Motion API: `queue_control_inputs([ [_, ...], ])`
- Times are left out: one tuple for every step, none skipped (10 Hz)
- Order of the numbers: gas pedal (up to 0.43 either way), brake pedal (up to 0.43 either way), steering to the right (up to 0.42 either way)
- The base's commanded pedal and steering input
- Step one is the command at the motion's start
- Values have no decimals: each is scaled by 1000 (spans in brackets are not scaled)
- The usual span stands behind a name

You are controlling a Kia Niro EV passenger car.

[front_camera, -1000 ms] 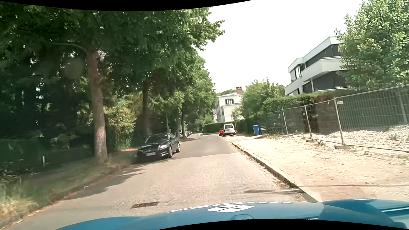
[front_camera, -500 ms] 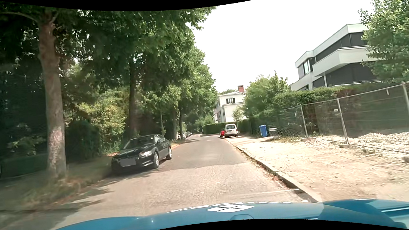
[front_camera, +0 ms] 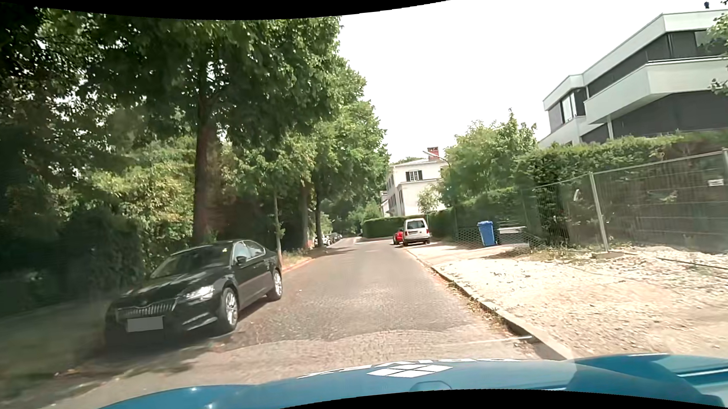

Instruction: Follow the waypoints while adhering to traffic rules and regulations

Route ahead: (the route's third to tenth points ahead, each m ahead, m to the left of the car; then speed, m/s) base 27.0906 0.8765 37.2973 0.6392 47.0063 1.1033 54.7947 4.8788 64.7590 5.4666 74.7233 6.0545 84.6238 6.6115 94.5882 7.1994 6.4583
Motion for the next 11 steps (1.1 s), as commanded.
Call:
queue_control_inputs([
  [110,0,-10],
  [110,0,-10],
  [110,0,-10],
  [110,0,-10],
  [110,0,-11],
  [118,0,-12],
  [118,0,-13],
  [118,0,-15],
  [118,0,-16],
  [118,0,-15],
  [118,0,-15],
])
